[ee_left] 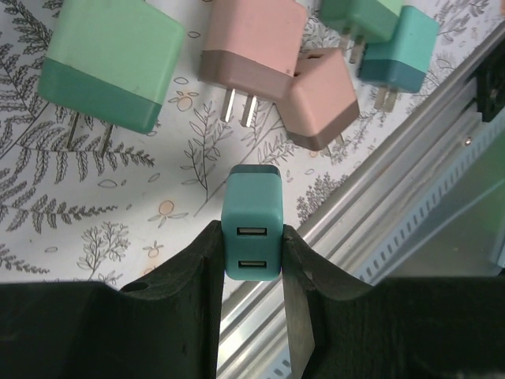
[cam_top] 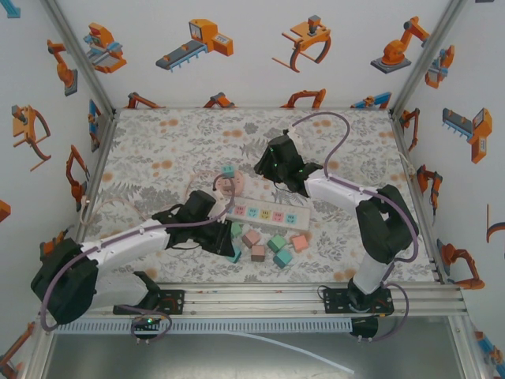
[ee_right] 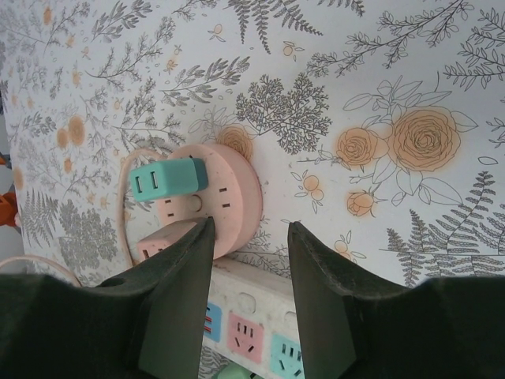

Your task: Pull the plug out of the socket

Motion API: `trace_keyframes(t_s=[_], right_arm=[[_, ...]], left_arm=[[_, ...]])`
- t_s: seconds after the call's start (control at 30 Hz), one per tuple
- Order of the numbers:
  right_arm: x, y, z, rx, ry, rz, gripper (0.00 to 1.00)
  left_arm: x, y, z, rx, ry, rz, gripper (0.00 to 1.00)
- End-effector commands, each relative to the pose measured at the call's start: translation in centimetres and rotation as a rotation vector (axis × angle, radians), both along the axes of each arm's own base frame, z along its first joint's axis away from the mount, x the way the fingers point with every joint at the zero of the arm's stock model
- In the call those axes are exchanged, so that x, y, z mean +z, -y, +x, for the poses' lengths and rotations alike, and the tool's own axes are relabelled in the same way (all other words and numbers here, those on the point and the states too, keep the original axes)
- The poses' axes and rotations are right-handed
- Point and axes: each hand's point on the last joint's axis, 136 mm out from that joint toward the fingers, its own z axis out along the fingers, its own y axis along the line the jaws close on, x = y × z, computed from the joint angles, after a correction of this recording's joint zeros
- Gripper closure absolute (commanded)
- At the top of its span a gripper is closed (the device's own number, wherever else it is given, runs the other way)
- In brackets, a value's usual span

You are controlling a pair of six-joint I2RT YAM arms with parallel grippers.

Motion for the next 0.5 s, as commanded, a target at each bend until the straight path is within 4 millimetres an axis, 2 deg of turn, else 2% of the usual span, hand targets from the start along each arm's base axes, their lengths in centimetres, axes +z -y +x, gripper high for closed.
trace_keyframes(t_s=[0.0,0.1,0.23,0.3,0.47], right_arm=[[1.3,0.2,0.6,-0.031,0.034,0.037,0.58],[1.2,0.1,0.5,-0.029,0.029,0.041,0.58],[1.1,0.3,0.4,-0.028,0.022,0.033,0.58],[1.2,0.4,0.4,-0.033,0.023,0.026,0.58],[2.2,0.6,0.5,-0.029,0.041,0.006,0.58]], left_arm=[[-0.6,0.7,0.7,0.006,0.03,-0.025,0.72],[-1.9,0.4,0.8,0.015,0.017,0.008,0.68],[-3.0,0.0,1.0,0.036,0.005,0.052,0.5],[-2.9,0.0,1.0,0.025,0.012,0.053,0.44],[-1.7,0.0,1.6,0.019,0.068,0.043,0.42]])
